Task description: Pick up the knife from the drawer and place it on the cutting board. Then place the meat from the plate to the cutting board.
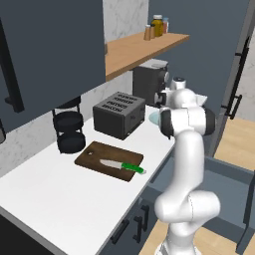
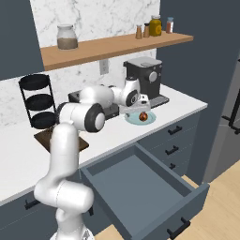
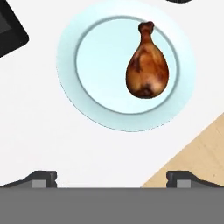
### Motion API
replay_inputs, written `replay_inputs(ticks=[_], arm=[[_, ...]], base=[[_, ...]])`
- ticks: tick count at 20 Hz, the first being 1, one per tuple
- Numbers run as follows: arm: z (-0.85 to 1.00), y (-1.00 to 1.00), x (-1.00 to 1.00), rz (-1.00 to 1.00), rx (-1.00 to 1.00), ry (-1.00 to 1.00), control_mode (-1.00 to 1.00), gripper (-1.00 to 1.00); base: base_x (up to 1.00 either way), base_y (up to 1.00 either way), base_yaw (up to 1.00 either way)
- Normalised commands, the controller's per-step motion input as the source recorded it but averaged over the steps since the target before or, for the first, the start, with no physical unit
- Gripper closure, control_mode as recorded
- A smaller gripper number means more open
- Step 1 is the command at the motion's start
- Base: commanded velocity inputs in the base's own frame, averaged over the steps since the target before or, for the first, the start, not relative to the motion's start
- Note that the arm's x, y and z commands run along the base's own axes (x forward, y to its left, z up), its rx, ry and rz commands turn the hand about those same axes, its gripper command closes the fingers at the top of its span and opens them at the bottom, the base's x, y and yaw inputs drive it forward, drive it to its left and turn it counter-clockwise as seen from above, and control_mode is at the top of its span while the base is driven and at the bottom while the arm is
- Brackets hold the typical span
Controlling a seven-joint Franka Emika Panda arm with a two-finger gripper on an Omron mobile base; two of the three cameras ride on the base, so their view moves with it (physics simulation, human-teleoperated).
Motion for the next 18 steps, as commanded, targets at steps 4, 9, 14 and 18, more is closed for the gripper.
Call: replay_inputs(ticks=[4,9,14,18], arm=[[-0.22,-0.07,0.31,-0.2,0.0,0.0,-1.0,-1.0],[-0.3,-0.2,0.33,-0.12,0.01,0.0,-1.0,-1.0],[-0.17,-0.31,0.28,-0.04,0.02,-0.02,-1.0,-1.0],[-0.05,-0.2,0.29,-0.01,0.0,-0.06,-1.0,-1.0]], base=[[0.0,0.0,0.0],[0.0,0.0,0.0],[0.0,0.0,0.0],[0.0,0.0,0.0]])
